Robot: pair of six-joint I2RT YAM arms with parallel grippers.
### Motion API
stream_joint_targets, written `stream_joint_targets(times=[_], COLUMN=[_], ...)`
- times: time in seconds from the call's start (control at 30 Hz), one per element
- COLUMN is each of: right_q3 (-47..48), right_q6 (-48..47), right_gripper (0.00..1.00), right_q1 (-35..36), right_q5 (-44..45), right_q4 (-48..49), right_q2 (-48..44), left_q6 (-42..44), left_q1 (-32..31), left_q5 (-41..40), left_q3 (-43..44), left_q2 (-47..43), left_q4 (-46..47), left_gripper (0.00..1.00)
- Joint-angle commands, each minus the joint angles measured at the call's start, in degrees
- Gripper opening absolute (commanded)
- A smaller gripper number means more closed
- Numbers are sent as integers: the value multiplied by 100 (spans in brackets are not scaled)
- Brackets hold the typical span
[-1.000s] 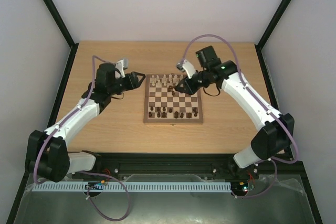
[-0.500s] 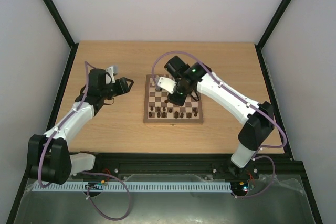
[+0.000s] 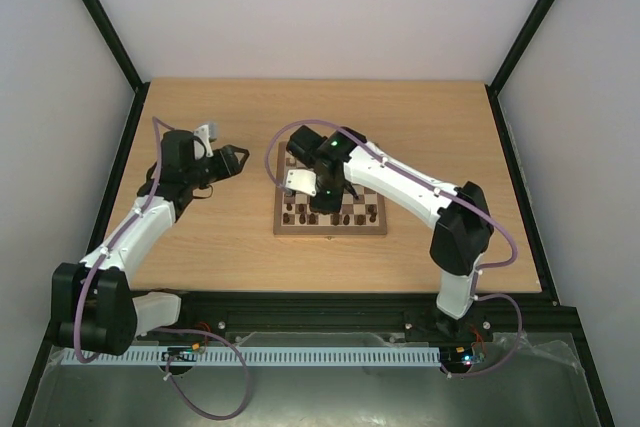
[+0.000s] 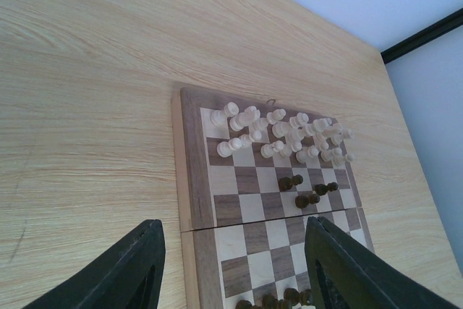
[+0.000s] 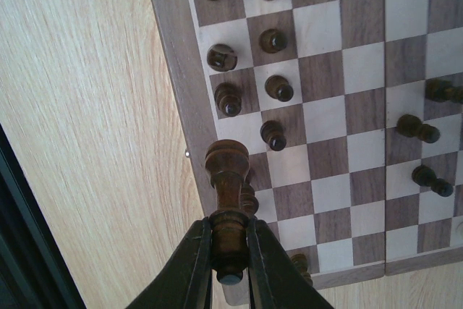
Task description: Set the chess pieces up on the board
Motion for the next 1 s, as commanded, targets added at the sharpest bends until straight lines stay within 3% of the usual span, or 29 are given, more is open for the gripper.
stream_joint_targets(times=[0.0,0.97], right_q3=[174,-73], right_q6=[-110,102], right_gripper=[9,9], right_q1=[86,230], right_q5=[168,847], right_q4=[-490,-443], right_q2=[194,901], left_q6=[-90,-173], left_q1=[135,230], left_q5=[213,393], left_q3=[-96,-176], left_q2=[-31,9], left_q4=[91,218], left_gripper=[54,55])
